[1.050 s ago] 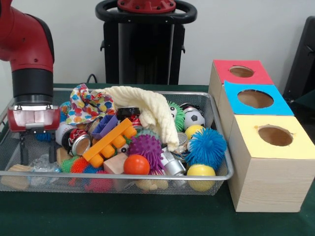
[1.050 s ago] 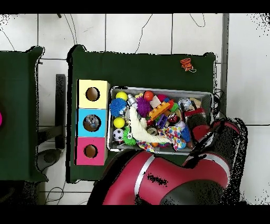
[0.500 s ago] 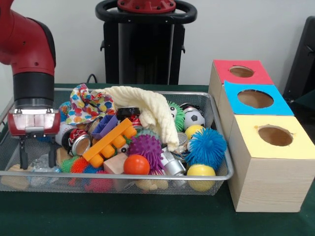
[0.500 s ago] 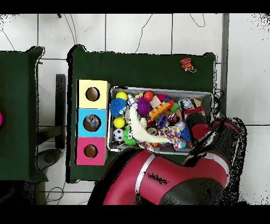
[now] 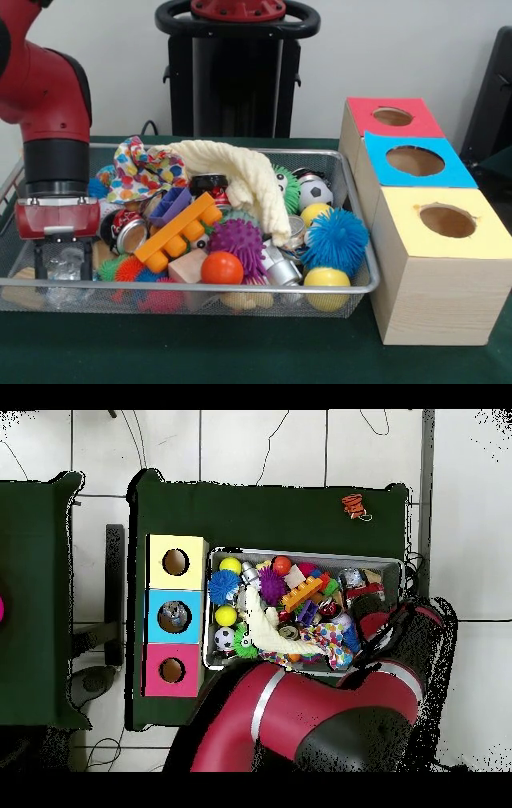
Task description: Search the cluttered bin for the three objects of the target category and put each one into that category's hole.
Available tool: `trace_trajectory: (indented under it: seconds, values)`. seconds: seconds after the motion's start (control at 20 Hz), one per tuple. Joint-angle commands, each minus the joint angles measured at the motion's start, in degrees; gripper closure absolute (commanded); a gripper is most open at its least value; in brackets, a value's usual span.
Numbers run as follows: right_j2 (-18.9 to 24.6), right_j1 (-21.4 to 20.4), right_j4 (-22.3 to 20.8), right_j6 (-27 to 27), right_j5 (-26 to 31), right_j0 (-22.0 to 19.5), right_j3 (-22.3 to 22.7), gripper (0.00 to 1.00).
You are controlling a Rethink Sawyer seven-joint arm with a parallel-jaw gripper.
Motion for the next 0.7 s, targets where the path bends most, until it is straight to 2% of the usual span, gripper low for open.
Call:
trace_trajectory:
  seconds: [0.05,0.2,0.35,0.45,0.6,0.65,0.7]
  values:
    - [0.9,8.8,-13.7,31.1,16.6,5.1,-7.1,0.00]
    - [-5.2,13.3,-20.1,46.4,18.8,9.0,-8.8,0.00]
    - [-11.7,17.9,-22.1,56.1,18.7,11.7,-9.9,0.00]
    - [-14.4,20.0,-21.9,58.7,18.1,12.5,-10.6,0.00]
    - [-13.6,18.9,-20.8,55.2,16.5,12.1,-9.9,0.00]
    - [-14.3,19.6,-21.7,55.9,15.0,12.4,-10.1,0.00]
    - [-14.8,19.8,-21.9,55.9,13.8,12.7,-10.1,1.00]
